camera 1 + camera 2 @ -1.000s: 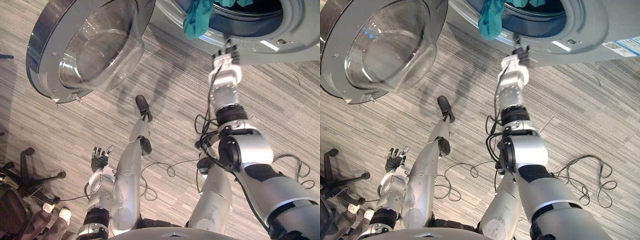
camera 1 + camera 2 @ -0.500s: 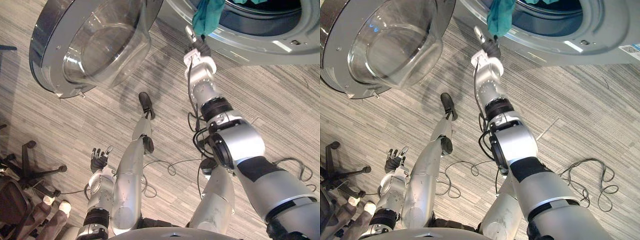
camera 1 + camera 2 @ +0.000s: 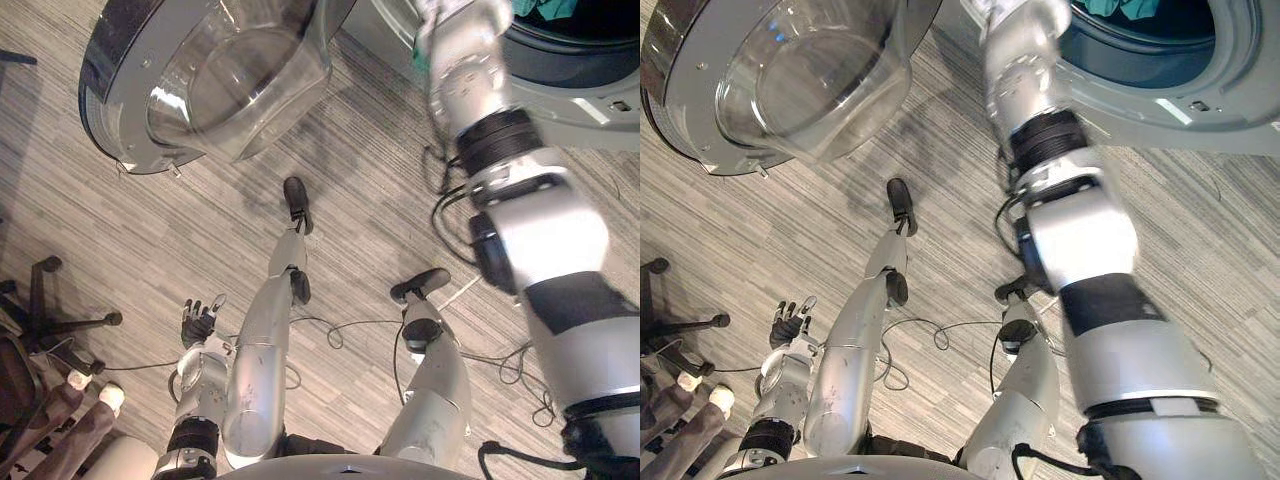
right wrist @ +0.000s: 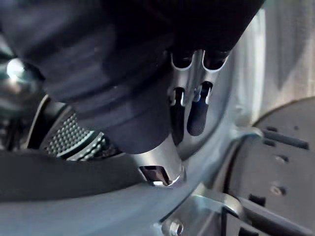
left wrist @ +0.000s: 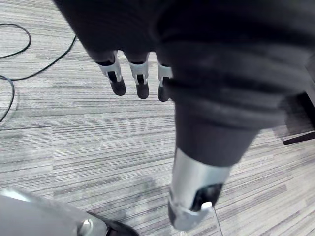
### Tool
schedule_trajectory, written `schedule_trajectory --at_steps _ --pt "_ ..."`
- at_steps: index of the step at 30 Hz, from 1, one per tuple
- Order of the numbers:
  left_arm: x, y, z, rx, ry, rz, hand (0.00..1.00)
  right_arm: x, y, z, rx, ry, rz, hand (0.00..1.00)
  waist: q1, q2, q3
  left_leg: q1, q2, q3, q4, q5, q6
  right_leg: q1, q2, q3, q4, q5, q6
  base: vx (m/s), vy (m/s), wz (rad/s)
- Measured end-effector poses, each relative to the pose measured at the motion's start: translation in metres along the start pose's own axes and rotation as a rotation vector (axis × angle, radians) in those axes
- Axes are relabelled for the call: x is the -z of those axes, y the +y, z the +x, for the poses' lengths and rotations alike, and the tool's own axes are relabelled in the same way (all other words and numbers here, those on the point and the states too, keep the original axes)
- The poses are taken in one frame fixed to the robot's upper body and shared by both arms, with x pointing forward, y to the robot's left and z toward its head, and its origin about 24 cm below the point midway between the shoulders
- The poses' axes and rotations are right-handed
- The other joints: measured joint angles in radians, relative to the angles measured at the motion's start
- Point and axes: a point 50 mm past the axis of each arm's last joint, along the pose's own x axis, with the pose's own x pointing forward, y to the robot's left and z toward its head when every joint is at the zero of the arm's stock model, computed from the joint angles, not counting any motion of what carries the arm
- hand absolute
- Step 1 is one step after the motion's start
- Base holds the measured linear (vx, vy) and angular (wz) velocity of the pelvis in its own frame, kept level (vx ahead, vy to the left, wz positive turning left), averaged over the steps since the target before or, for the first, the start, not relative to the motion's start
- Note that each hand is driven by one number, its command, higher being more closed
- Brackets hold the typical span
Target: Pick up the laundry basket with both hands and put the clothes into the washing machine.
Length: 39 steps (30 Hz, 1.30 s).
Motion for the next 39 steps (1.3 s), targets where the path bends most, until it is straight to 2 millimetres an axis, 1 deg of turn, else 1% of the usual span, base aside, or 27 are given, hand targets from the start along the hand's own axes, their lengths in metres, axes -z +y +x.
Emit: schedule_trajectory --at_steps 2,3,4,5,7,9,11,12,13,14,15,16,18,19,20,21,22,23,24,26,29,31,33,35,37,38,39 --pt "-0.004 0.0 0.0 0.001 -0.017 -0.011 0.0 -0.032 0.004 0.0 -0.032 -0.085 0.066 1.0 0.0 -0.001 0.0 -0.002 0.001 0.002 0.0 0.006 0.006 -0.005 0.0 0.002 0.002 0.001 0.0 -0.01 -0.036 0.0" --pt "-0.006 0.001 0.001 -0.008 -0.026 -0.022 0.0 -0.044 0.0 0.001 -0.035 -0.101 0.034 1.0 -0.002 -0.001 0.001 -0.002 0.001 0.001 0.0 0.01 0.011 -0.003 0.001 0.002 0.002 0.001 0.001 0.0 0.0 0.0" --pt "-0.007 0.001 0.0 -0.012 -0.029 -0.032 0.0 -0.048 -0.009 0.001 -0.014 -0.11 0.065 1.0 -0.003 -0.001 0.001 -0.003 0.002 -0.001 0.0 0.009 0.01 -0.004 0.001 0.002 0.002 0.001 0.001 0.0 -0.035 -0.03" --pt "-0.009 0.0 0.001 -0.007 -0.039 -0.034 0.0 -0.064 -0.009 0.0 -0.019 -0.164 0.126 0.0 -0.005 -0.003 0.003 -0.009 0.003 0.003 0.001 0.01 0.011 -0.012 0.002 0.004 0.001 0.003 0.003 0.0 -0.04 -0.06" --pt "-0.013 0.0 0.001 -0.006 -0.051 -0.043 0.0 -0.066 -0.012 -0.002 -0.012 -0.176 0.155 0.0 -0.006 -0.006 0.005 -0.013 0.006 0.001 0.001 0.02 0.025 -0.013 0.007 0.003 -0.005 0.014 0.01 0.0 -0.015 -0.03" --pt "-0.014 0.0 0.001 -0.006 -0.053 -0.042 0.0 -0.071 -0.026 -0.006 0.012 -0.221 0.221 0.0 0.002 -0.006 0.006 -0.019 0.006 0.0 0.013 0.015 0.03 -0.011 0.006 0.004 -0.013 0.016 0.012 0.01 -0.023 0.04" --pt "-0.015 0.003 0.002 -0.015 -0.057 -0.044 0.0 -0.075 -0.036 -0.008 0.018 -0.262 0.248 0.0 0.001 -0.008 0.006 -0.024 0.006 0.004 0.031 0.005 0.034 -0.014 -0.001 0.01 -0.011 0.019 0.012 -0.01 -0.008 -0.02" --pt "-0.015 0.004 0.002 -0.018 -0.054 -0.044 0.0 -0.075 -0.043 -0.01 0.024 -0.276 0.264 0.0 -0.002 -0.008 0.006 -0.027 0.007 0.007 0.044 -0.003 0.037 -0.017 -0.003 0.018 -0.01 0.02 0.009 -0.03 -0.015 -0.13" --pt "-0.015 0.003 0.002 -0.016 -0.052 -0.045 0.0 -0.075 -0.058 -0.014 0.039 -0.307 0.302 0.0 -0.003 -0.012 0.007 -0.03 0.011 0.016 0.066 -0.024 0.03 -0.028 -0.006 0.033 -0.008 0.02 0.008 -0.05 -0.019 -0.22" --pt "-0.013 0.005 0.002 -0.02 -0.045 -0.044 0.0 -0.069 -0.076 -0.021 0.072 -0.331 0.333 0.0 -0.012 -0.018 0.009 -0.033 0.014 0.028 0.083 -0.037 0.031 -0.033 -0.009 0.047 -0.01 0.023 0.005 -0.05 -0.014 -0.24" --pt "-0.013 0.005 0.002 -0.022 -0.042 -0.043 0.0 -0.065 -0.084 -0.024 0.083 -0.333 0.344 0.0 -0.019 -0.022 0.01 -0.034 0.016 0.033 0.089 -0.042 0.031 -0.039 -0.01 0.058 -0.01 0.023 0.004 -0.05 -0.011 -0.29" --pt "-0.013 0.006 0.002 -0.025 -0.04 -0.04 0.0 -0.045 -0.098 -0.032 0.094 -0.302 0.326 0.0 -0.036 -0.032 0.012 -0.034 0.017 0.046 0.09 -0.045 0.031 -0.048 -0.013 0.064 -0.015 0.025 0.004 -0.04 -0.006 -0.24" --pt "-0.013 0.006 0.002 -0.023 -0.041 -0.04 0.0 -0.009 -0.103 -0.048 0.073 -0.238 0.313 0.0 -0.055 -0.048 0.016 -0.034 0.021 0.058 0.088 -0.047 0.028 -0.062 -0.012 0.078 -0.022 0.03 0.001 -0.04 -0.007 -0.22" --pt "-0.013 0.006 0.002 -0.021 -0.039 -0.039 0.0 0.015 -0.11 -0.059 0.096 -0.192 0.323 0.0 -0.062 -0.052 0.016 -0.034 0.024 0.06 0.088 -0.049 0.026 -0.063 -0.008 0.081 -0.029 0.031 0.0 -0.03 -0.013 -0.15" --pt "-0.013 0.005 0.002 -0.018 -0.04 -0.04 0.0 0.048 -0.123 -0.075 0.155 -0.119 0.353 0.0 -0.066 -0.056 0.013 -0.034 0.026 0.06 0.088 -0.052 0.023 -0.062 -0.003 0.085 -0.037 0.033 -0.001 -0.03 -0.015 -0.09" --pt "-0.014 0.005 0.002 -0.015 -0.044 -0.04 0.0 0.065 -0.131 -0.085 0.196 -0.075 0.364 0.0 -0.065 -0.057 0.013 -0.034 0.027 0.061 0.088 -0.054 0.019 -0.062 -0.001 0.085 -0.041 0.034 -0.002 -0.01 -0.017 -0.05" --pt "-0.015 0.002 0.001 -0.001 -0.051 -0.038 0.0 0.097 -0.146 -0.105 0.276 0.008 0.386 0.0 -0.064 -0.059 0.014 -0.034 0.027 0.064 0.086 -0.056 0.018 -0.063 0.0 0.086 -0.046 0.04 -0.005 0.0 -0.016 -0.04" --pt "-0.017 -0.003 0.0 0.027 -0.062 -0.025 0.0 0.126 -0.153 -0.127 0.342 0.087 0.419 0.0 -0.063 -0.06 0.015 -0.034 0.027 0.072 0.083 -0.058 0.017 -0.067 0.001 0.089 -0.052 0.043 -0.003 0.0 -0.015 -0.04" --pt "-0.018 -0.005 -0.002 0.045 -0.068 -0.014 0.0 0.138 -0.153 -0.135 0.365 0.118 0.438 0.0 -0.064 -0.061 0.015 -0.034 0.027 0.077 0.082 -0.059 0.016 -0.07 0.002 0.091 -0.054 0.045 -0.001 0.01 -0.016 -0.07" --pt "-0.02 -0.014 -0.013 0.149 -0.089 0.016 0.0 0.173 -0.15 -0.154 0.417 0.227 0.471 0.0 -0.065 -0.061 0.015 -0.034 0.026 0.083 0.083 -0.064 0.009 -0.072 0.005 0.096 -0.061 0.052 0.003 0.0 -0.017 -0.07" --pt "-0.018 -0.012 -0.021 0.21 -0.094 0.034 0.0 0.196 -0.142 -0.155 0.428 0.321 0.458 0.0 -0.056 -0.061 0.015 -0.034 0.026 0.083 0.073 -0.066 0.007 -0.072 0.012 0.096 -0.071 0.05 0.005 0.0 -0.004 -0.01" --pt "-0.016 -0.004 -0.023 0.21 -0.083 0.052 0.0 0.202 -0.139 -0.147 0.435 0.368 0.429 0.0 -0.049 -0.061 0.015 -0.034 0.022 0.082 0.061 -0.064 0.004 -0.072 0.014 0.091 -0.08 0.05 0.005 -0.02 -0.003 0.04" --pt "-0.014 0.002 -0.025 0.21 -0.073 0.062 0.0 0.197 -0.137 -0.133 0.418 0.381 0.366 0.0 -0.033 -0.061 0.015 -0.038 0.016 0.081 0.052 -0.062 0.002 -0.073 0.014 0.086 -0.086 0.05 0.005 -0.01 0.01 0.09" --pt "-0.011 0.004 -0.028 0.215 -0.068 0.07 0.0 0.18 -0.136 -0.112 0.397 0.349 0.294 0.0 -0.016 -0.059 0.014 -0.054 0.011 0.071 0.052 -0.062 0.002 -0.078 0.014 0.076 -0.087 0.049 0.007 0.0 0.02 0.16" --pt "-0.011 0.002 -0.029 0.225 -0.078 0.072 0.0 0.151 -0.133 -0.086 0.393 0.274 0.206 0.0 -0.003 -0.057 0.013 -0.078 0.003 0.055 0.051 -0.059 0.004 -0.083 0.009 0.054 -0.086 0.047 0.01 0.02 0.037 0.28" --pt "-0.011 -0.001 -0.03 0.236 -0.084 0.071 0.0 0.124 -0.134 -0.069 0.398 0.195 0.174 0.0 0.01 -0.057 0.012 -0.096 -0.006 0.05 0.05 -0.05 0.016 -0.092 0.001 0.041 -0.083 0.044 0.013 0.02 0.041 0.28" --pt "-0.011 -0.003 -0.03 0.24 -0.088 0.071 0.0 0.113 -0.136 -0.063 0.406 0.162 0.162 0.0 0.015 -0.056 0.012 -0.103 -0.011 0.049 0.047 -0.049 0.017 -0.099 -0.003 0.038 -0.082 0.044 0.014 0.03 0.045 0.24"
